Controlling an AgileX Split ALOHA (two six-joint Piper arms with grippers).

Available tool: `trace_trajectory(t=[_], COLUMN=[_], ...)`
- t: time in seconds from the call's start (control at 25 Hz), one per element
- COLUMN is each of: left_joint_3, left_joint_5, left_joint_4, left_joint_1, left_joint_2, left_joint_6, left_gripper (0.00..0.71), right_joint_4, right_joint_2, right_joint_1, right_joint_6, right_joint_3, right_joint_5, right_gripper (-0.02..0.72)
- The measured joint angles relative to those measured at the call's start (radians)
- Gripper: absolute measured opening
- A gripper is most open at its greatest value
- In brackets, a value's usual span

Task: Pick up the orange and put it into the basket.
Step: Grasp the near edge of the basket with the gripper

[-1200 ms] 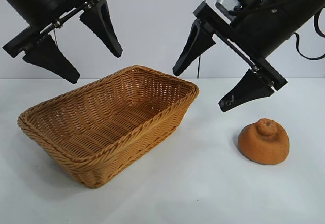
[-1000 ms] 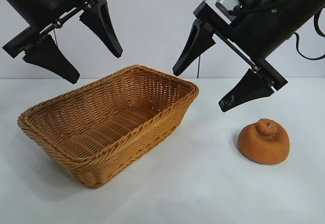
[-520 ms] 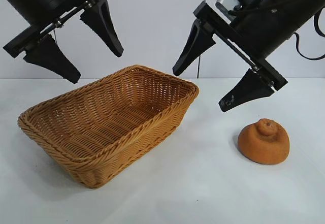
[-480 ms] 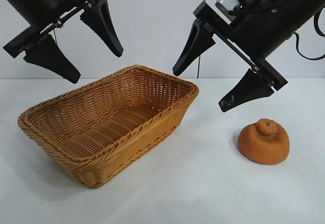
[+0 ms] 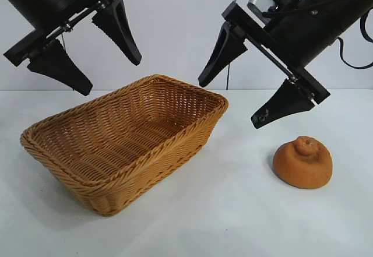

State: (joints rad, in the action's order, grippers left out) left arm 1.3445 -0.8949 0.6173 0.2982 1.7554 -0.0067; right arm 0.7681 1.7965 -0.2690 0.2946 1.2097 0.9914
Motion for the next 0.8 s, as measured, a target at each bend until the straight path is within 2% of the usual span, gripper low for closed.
trace_trajectory(t=[0.24,0.44,0.6,0.72,0.8], left_joint_3=[0.001,-0.019,-0.121,-0.209,-0.266], left_joint_5=[-0.025,-0.065,-0.065,-0.052,-0.005], left_joint_4=[-0.039,-0.209,-0.329,-0.348,-0.350], left_joint_1=[-0.045,-0.058,-0.058,-0.058,-0.058], left_joint_2=[-0.052,-0.148,-0.209,-0.216,-0.216], left_joint_6=[-0.083,-0.314,-0.495,-0.598,-0.667], left_gripper=[0.559,0.559,0.559,0.559,0.559], right_joint_4=[0.000,0.000,0.001,0.001,0.001], right_joint_2=[0.000,0.000,0.000,0.000,0.000], right_joint_1=[0.000,0.000,0.000,0.000,0.000], right_joint_6=[0.000,0.000,0.000,0.000,0.000], right_joint_3=[0.000,0.000,0.000,0.000,0.000], right_joint_5=[0.001,0.001,-0.001,-0.008,-0.009], right_gripper=[0.661,0.661,0.661,0.661,0.661])
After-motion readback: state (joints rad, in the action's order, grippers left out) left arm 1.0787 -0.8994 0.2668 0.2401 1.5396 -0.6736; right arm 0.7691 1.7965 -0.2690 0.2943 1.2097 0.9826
